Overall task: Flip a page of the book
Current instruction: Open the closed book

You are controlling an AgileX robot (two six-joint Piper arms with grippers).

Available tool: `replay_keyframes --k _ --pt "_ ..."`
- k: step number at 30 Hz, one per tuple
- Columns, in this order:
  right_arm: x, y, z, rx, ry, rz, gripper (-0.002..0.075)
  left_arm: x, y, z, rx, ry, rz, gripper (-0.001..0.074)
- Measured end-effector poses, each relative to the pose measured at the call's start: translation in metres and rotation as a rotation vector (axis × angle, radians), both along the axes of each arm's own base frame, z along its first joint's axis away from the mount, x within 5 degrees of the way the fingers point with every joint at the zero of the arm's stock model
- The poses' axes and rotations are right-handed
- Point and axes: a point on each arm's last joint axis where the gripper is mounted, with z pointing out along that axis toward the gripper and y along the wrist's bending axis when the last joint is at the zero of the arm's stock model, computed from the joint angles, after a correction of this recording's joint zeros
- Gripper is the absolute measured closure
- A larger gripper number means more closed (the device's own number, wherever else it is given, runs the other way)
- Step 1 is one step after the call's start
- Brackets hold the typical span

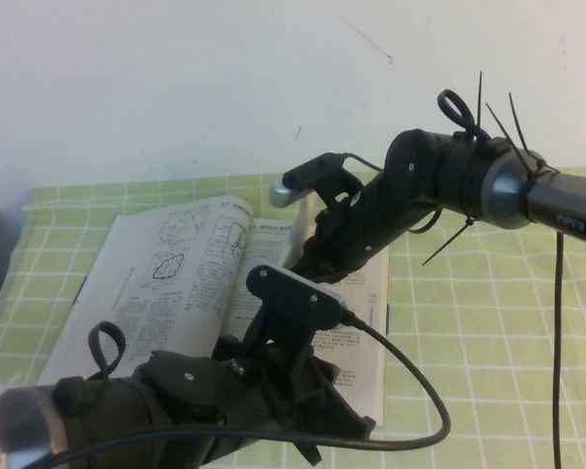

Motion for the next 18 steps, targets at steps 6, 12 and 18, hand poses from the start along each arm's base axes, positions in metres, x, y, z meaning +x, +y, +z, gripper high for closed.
replay_keyframes --k 6,12,18 --pt "-0.002 0.015 0.010 0.192 0.006 0.040 0.0727 0.008 0.002 -0.020 0.088 0.010 0.059 0.0739" --pt "-0.003 0.017 0.011 0.221 0.008 0.042 0.0727 0.026 0.000 -0.034 0.182 -0.057 0.134 0.0739" --pt "-0.006 0.017 0.011 0.219 0.035 0.063 0.0727 0.043 0.000 -0.039 0.263 -0.172 0.211 0.0739"
